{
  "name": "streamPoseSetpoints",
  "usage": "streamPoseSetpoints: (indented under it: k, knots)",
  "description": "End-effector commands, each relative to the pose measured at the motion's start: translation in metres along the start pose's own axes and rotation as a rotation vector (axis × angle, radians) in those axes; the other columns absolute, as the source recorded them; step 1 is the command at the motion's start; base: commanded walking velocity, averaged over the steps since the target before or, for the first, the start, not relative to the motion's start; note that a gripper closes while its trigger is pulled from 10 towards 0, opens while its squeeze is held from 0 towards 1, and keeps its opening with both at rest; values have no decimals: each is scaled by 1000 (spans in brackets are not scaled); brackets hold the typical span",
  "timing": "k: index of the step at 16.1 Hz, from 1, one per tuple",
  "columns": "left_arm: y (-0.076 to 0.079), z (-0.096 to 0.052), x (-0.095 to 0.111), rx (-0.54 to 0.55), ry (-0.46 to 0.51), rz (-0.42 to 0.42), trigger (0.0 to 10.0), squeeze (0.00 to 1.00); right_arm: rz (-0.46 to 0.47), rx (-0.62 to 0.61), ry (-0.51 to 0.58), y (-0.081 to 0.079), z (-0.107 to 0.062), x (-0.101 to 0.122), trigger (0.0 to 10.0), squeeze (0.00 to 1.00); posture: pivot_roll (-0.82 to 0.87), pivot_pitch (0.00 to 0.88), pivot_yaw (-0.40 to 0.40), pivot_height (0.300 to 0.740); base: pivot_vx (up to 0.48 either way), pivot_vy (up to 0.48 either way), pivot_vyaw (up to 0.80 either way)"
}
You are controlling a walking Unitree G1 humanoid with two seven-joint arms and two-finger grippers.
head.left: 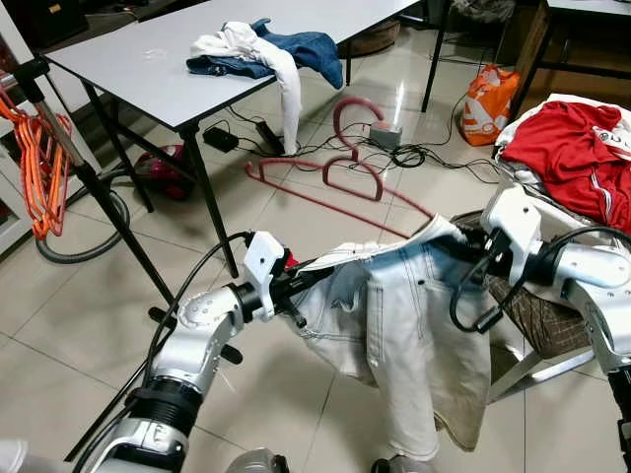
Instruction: Hang hanger
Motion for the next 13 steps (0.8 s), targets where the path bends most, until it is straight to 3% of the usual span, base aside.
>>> streamPoseSetpoints:
  k: [1, 6, 13]
  knots:
    - [-12, -6, 11, 18, 10, 73, 0, 0, -42, -43, -19, 10, -11, 1, 0, 0, -141, 0, 79, 740, 0, 0, 0]
    - [-15, -15, 11, -32, -46, 165, 0, 0, -148, -48, -167, 18, -22, -22, 0, 0, -139, 0, 81, 740, 0, 0, 0]
    - [-18, -23, 3, -74, -128, 246, 0, 0, -237, -34, -258, 23, -33, -35, 0, 0, -142, 0, 83, 740, 0, 0, 0]
Point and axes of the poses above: a point about 5 cm out from each wrist's last joint towards the gripper, its own z axis pointing out of the wrist towards the gripper, its own x axis along the axis of the wrist's last joint, y = z × x, the point moved 5 cm from there along z, pointing out of the wrist towards the gripper, and after that the axes turned 14 degrees about z, right-handed, at the moved point
